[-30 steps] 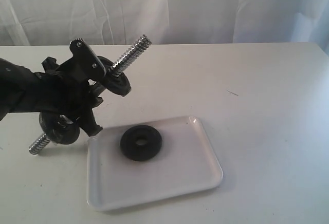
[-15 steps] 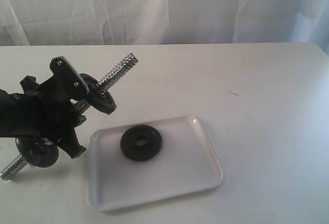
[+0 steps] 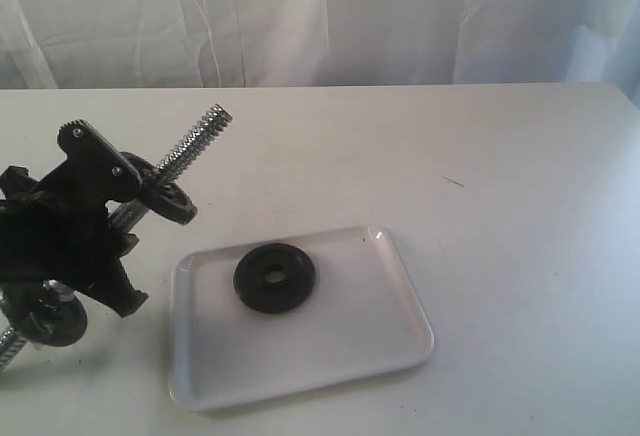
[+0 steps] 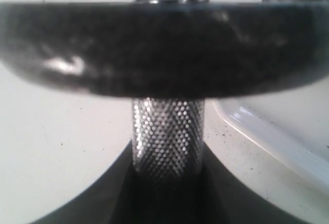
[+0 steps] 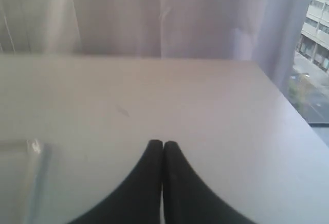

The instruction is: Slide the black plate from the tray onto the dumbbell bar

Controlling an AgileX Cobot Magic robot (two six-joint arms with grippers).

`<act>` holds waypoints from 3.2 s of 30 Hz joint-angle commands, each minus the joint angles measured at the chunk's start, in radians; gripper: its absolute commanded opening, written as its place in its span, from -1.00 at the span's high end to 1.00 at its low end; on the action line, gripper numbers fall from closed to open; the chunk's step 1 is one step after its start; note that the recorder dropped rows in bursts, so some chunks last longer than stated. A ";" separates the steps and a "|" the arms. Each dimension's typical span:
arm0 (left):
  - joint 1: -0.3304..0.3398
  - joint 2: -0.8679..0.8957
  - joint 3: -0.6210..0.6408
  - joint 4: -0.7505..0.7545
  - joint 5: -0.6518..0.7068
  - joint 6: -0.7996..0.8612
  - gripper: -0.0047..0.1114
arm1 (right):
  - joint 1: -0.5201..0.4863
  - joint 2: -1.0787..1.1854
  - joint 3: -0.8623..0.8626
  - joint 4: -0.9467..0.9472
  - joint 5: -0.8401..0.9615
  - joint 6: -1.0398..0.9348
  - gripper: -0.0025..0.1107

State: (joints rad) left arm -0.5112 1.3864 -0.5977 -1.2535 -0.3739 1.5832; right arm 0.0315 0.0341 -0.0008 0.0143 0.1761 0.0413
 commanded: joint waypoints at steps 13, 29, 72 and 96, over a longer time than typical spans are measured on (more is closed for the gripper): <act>0.000 -0.071 -0.030 -0.031 -0.156 -0.014 0.92 | -0.003 -0.002 0.001 0.197 -0.449 0.694 0.96; 0.000 -0.071 -0.032 -0.062 -0.209 -0.014 0.92 | 0.225 0.621 -0.807 -0.134 0.358 0.125 0.96; 0.000 -0.071 -0.032 -0.124 -0.254 -0.016 0.92 | 0.520 1.762 -1.408 0.627 0.677 -0.611 -0.83; 0.000 -0.071 -0.032 -0.098 -0.271 -0.014 0.92 | 0.544 1.794 -1.440 0.561 0.679 -0.737 -0.90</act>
State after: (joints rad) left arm -0.5112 1.3741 -0.5961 -1.4162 -0.5450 1.5738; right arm 0.5589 1.8091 -1.4225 0.6133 0.8769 -0.6607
